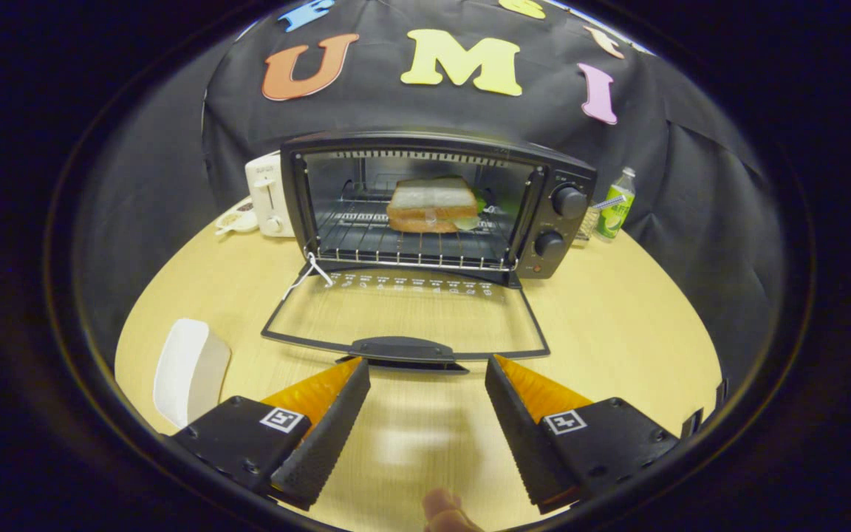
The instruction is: Open the toaster oven, put the food inside, and close the toaster oven door.
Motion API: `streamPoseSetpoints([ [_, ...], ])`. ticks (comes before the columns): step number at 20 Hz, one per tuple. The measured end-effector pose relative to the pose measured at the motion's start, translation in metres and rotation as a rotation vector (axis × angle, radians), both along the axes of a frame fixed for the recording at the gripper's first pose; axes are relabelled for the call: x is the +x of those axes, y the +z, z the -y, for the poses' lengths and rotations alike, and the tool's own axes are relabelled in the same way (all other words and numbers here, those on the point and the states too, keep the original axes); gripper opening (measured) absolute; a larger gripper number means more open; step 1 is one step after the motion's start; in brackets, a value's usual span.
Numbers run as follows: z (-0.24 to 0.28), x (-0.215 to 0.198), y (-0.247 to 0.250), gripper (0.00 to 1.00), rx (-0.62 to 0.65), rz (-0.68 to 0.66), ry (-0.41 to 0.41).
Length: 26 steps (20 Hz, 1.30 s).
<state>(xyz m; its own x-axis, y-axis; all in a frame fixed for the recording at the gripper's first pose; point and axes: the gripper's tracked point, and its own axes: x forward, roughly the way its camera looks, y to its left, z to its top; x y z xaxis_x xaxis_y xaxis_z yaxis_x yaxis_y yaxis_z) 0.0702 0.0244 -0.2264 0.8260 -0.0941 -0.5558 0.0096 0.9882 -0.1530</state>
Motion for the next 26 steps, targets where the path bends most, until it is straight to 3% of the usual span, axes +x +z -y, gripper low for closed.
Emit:
streamPoseSetpoints([
  [5, -0.007, -0.004, -0.007, 1.00, 0.043, -0.026, 0.032],
  [11, -0.008, 0.009, -0.049, 1.00, 0.136, -0.126, -0.012],
  [26, -0.006, 0.017, -0.053, 0.99, 0.127, -0.120, -0.016],
])
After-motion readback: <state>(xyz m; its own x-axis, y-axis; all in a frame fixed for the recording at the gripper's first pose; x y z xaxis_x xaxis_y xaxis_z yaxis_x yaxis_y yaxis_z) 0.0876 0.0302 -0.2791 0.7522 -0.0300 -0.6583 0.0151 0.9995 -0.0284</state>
